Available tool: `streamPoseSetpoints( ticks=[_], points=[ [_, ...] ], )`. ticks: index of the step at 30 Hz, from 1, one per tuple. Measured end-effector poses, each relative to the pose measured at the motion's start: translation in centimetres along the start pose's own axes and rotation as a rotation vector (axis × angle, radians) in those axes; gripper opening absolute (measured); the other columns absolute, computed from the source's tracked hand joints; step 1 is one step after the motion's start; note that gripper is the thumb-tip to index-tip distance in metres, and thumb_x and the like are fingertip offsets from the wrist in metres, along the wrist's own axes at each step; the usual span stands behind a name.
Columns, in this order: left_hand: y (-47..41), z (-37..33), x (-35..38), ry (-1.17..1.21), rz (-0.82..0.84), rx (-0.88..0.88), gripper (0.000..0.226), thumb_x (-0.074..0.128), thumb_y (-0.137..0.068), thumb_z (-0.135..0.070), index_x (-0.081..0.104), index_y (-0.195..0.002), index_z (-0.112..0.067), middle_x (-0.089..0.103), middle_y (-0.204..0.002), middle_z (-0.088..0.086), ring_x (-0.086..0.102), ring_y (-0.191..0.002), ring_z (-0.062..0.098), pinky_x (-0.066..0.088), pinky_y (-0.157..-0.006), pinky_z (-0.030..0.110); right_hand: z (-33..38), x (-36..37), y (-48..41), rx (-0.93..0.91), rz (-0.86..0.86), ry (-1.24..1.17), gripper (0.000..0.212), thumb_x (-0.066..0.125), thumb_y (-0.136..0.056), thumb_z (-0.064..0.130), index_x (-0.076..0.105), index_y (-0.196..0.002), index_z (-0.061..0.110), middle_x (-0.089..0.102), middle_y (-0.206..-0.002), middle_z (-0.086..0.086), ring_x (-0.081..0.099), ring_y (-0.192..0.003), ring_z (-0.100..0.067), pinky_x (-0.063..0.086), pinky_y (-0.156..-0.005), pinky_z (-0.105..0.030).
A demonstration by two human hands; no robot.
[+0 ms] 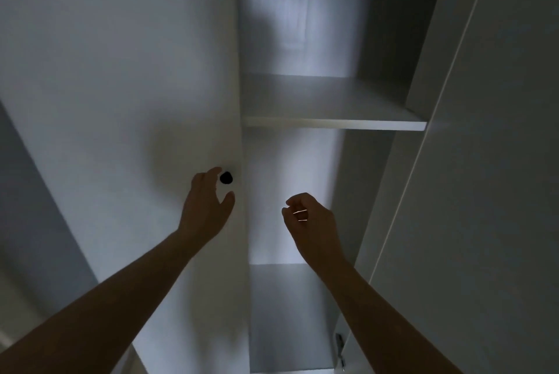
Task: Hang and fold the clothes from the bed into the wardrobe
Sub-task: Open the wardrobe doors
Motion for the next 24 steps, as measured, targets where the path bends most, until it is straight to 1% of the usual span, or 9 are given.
streamPoseSetpoints(
  ticks=[3,7,10,14,17,19,20,21,24],
  points=[
    [-1.2,-0.6,1.3,-0.052,-0.045,0.023,0.035,0.064,-0.087,-0.013,0.055,-0.121,-0.007,0.049,-0.121,0.015,0.057,-0.086,0.025,0.050,-0.080,0.034,-1.3,-0.5,-1.9,-0.024,0.033,-0.016,0.007,0.061,-0.092,0.019,0.063,-0.099,0.018,0.066,-0.088,0.012,0.062,-0.078,0.000,0.049,-0.068,-0.012],
    [-2.3,-1.0,1.8,-0.089,-0.112,-0.017,0.022,0.063,-0.086,-0.008,0.063,-0.107,-0.004,0.054,-0.109,0.011,0.058,-0.084,0.021,0.049,-0.079,0.030,-2.6,-0.8,-4.0,-0.068,0.077,-0.036,0.006,0.059,-0.092,0.018,0.063,-0.097,0.016,0.066,-0.087,0.011,0.062,-0.079,-0.001,0.049,-0.068,-0.012],
    [-2.2,-1.0,1.5,-0.113,-0.135,0.014,0.018,0.063,-0.084,-0.006,0.066,-0.102,-0.007,0.057,-0.101,0.008,0.059,-0.081,0.020,0.051,-0.079,0.032,-2.4,-0.6,-5.6,-0.086,0.109,-0.094,0.004,0.060,-0.092,0.019,0.062,-0.095,0.018,0.066,-0.085,0.012,0.062,-0.079,0.001,0.047,-0.068,-0.010],
    [-0.7,-1.1,1.1,-0.095,-0.184,-0.003,0.015,0.065,-0.084,-0.008,0.065,-0.098,-0.012,0.057,-0.096,0.001,0.060,-0.076,0.015,0.054,-0.075,0.033,0.5,-0.1,-8.7,-0.145,0.147,-0.181,0.006,0.060,-0.092,0.017,0.065,-0.096,0.018,0.066,-0.085,0.012,0.061,-0.079,0.005,0.044,-0.068,-0.005],
    [0.9,-1.3,0.6,-0.049,-0.214,0.001,0.014,0.070,-0.082,-0.010,0.064,-0.093,-0.016,0.058,-0.091,-0.003,0.061,-0.074,0.011,0.055,-0.072,0.031,3.5,0.7,-10.8,-0.187,0.225,-0.239,0.016,0.060,-0.093,0.017,0.068,-0.106,0.014,0.069,-0.096,0.008,0.061,-0.083,0.007,0.045,-0.074,-0.004],
    [2.0,-1.4,0.0,-0.034,-0.224,0.010,0.016,0.073,-0.080,-0.010,0.064,-0.090,-0.019,0.059,-0.089,-0.005,0.061,-0.073,0.010,0.056,-0.070,0.030,5.5,1.6,-11.5,-0.216,0.299,-0.263,0.023,0.060,-0.093,0.018,0.068,-0.115,0.012,0.070,-0.105,0.003,0.062,-0.087,0.004,0.045,-0.078,-0.005],
    [2.4,-1.4,-0.3,-0.030,-0.225,0.014,0.016,0.073,-0.080,-0.011,0.064,-0.090,-0.020,0.059,-0.089,-0.006,0.061,-0.073,0.009,0.056,-0.070,0.031,6.3,2.1,-11.6,-0.229,0.326,-0.274,0.026,0.061,-0.093,0.019,0.067,-0.117,0.012,0.070,-0.107,0.001,0.063,-0.089,0.000,0.047,-0.080,-0.007],
    [2.9,-1.4,-0.7,-0.024,-0.229,0.018,0.016,0.073,-0.080,-0.011,0.064,-0.089,-0.020,0.060,-0.089,-0.007,0.062,-0.072,0.009,0.056,-0.070,0.031,7.2,2.6,-11.6,-0.234,0.339,-0.293,0.027,0.061,-0.093,0.020,0.066,-0.119,0.011,0.070,-0.107,-0.002,0.065,-0.091,-0.005,0.050,-0.084,-0.013],
    [4.3,-1.2,-1.6,-0.002,-0.242,0.024,0.019,0.073,-0.080,-0.012,0.063,-0.088,-0.025,0.061,-0.089,-0.008,0.063,-0.071,0.008,0.057,-0.069,0.034,8.7,3.5,-11.1,-0.226,0.327,-0.397,0.024,0.058,-0.095,0.014,0.068,-0.115,0.004,0.072,-0.098,-0.012,0.068,-0.089,-0.022,0.055,-0.088,-0.039]
  ],
)
Point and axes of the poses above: each hand's wrist, its own y-axis away from the middle knuckle, its own x-axis out of the palm, z = x × y, the point moved 1 cm from there along -y, towards the middle knuckle
